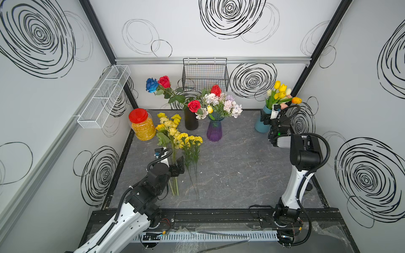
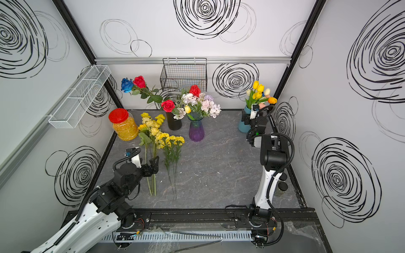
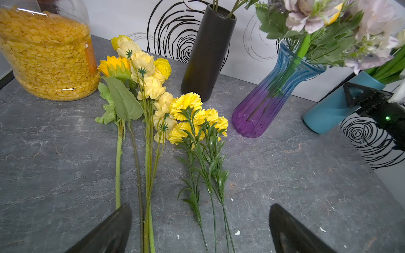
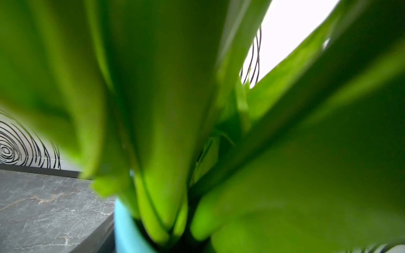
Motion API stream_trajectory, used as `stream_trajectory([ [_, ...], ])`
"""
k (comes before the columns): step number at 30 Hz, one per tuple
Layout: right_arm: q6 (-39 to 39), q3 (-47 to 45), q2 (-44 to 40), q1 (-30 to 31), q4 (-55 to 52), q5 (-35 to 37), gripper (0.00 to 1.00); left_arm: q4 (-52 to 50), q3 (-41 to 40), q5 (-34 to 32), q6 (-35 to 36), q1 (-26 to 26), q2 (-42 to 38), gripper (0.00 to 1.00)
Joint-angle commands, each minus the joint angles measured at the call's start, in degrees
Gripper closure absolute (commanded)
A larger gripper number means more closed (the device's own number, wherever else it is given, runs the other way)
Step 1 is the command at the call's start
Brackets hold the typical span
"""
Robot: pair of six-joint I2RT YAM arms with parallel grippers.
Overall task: Pick out yellow flowers from the vase
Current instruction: Pick up the vase from the center of the board, then place the vase at the center of the board.
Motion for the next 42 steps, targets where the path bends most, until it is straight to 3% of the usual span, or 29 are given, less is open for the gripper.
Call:
stream_trajectory([
  [1, -0.6, -0.7, -0.4, -0.1, 1.9, -3.4, 0.29, 0.6, 0.4, -1.0, 0.7, 0.6, 0.1, 0.01],
  [17, 0.4, -17.4, -17.7, 5.7, -0.7, -6.7, 0.35, 0.6, 0.2, -1.5, 0.6, 1.0, -1.6, 0.01],
  [23, -0.5, -21.9, -23.9, 8.9, -5.7, -14.4, 0.38, 0.5, 0.2, -1.7, 0.5, 1.4, -1.7, 0.01],
  [32, -5.9, -22.5, -26.1, 14.5, -11.6, -23.2, 0.38, 0.1, 0.1, -2.2, 0.4, 1.4, -2.6, 0.01],
  [42, -10.8, -23.7, -25.8, 16.0, -12.8, -30.2, 0.35, 0.3, 0.2, -2.3, 0.4, 1.6, -1.9, 0.01],
])
